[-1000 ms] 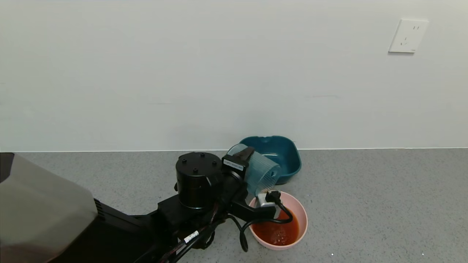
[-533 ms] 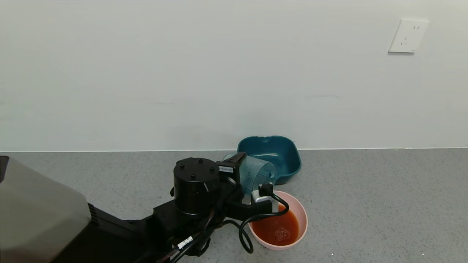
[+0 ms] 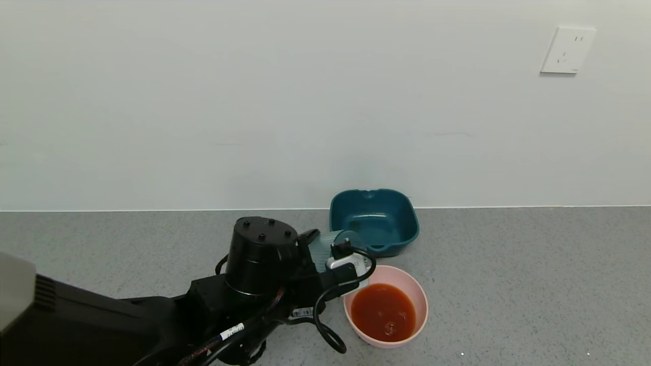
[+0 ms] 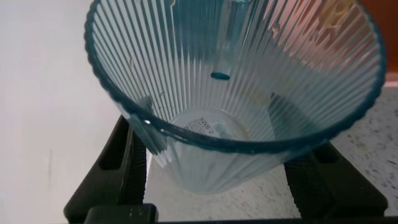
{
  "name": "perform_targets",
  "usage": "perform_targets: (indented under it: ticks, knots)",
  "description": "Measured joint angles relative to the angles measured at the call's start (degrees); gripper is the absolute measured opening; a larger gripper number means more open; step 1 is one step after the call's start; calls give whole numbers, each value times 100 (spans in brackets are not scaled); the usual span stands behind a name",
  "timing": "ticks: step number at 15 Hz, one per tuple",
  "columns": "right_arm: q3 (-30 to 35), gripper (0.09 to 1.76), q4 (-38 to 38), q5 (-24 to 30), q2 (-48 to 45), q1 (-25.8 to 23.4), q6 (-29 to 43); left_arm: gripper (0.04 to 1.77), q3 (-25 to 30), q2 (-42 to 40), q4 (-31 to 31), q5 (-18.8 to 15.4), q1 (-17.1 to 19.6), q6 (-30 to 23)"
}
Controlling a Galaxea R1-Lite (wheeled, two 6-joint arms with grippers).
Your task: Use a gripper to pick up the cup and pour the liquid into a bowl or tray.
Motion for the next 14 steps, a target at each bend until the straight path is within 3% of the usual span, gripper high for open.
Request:
perform_targets:
  ticks: [2, 4, 14]
  knots:
    - [0, 171, 2, -2, 0, 0, 0, 126, -162, -199, 479, -89, 146, -377]
    - [0, 171, 2, 2, 0, 0, 0, 126, -247, -334, 567, -218, 336, -757]
    - [0, 171, 2, 0, 0, 0, 2, 126, 17, -599, 542, -2010, 1860, -2158]
